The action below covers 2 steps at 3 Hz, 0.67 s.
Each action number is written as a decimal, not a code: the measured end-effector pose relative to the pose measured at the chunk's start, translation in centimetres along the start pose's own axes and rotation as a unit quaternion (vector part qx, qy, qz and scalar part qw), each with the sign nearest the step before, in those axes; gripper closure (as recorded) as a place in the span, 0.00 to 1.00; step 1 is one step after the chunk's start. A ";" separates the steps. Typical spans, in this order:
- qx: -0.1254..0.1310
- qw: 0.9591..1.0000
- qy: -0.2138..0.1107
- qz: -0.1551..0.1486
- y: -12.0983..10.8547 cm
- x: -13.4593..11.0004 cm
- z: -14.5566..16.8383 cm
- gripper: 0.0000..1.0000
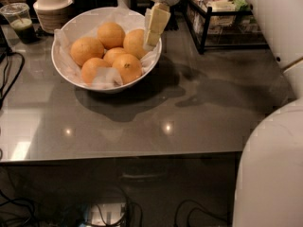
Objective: Pick orange from white bowl
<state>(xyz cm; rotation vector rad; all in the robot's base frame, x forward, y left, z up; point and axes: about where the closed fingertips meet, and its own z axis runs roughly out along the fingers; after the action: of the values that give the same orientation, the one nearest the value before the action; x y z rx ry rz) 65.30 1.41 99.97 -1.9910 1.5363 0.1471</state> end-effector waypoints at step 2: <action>0.000 1.000 0.000 0.000 0.0 0.0 0.0 0.38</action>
Offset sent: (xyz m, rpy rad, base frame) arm 0.0000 0.0000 0.0000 0.0000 0.0000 0.0000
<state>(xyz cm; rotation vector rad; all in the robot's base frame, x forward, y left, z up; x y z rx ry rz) 65.31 1.41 99.97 -1.9910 1.5362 0.1471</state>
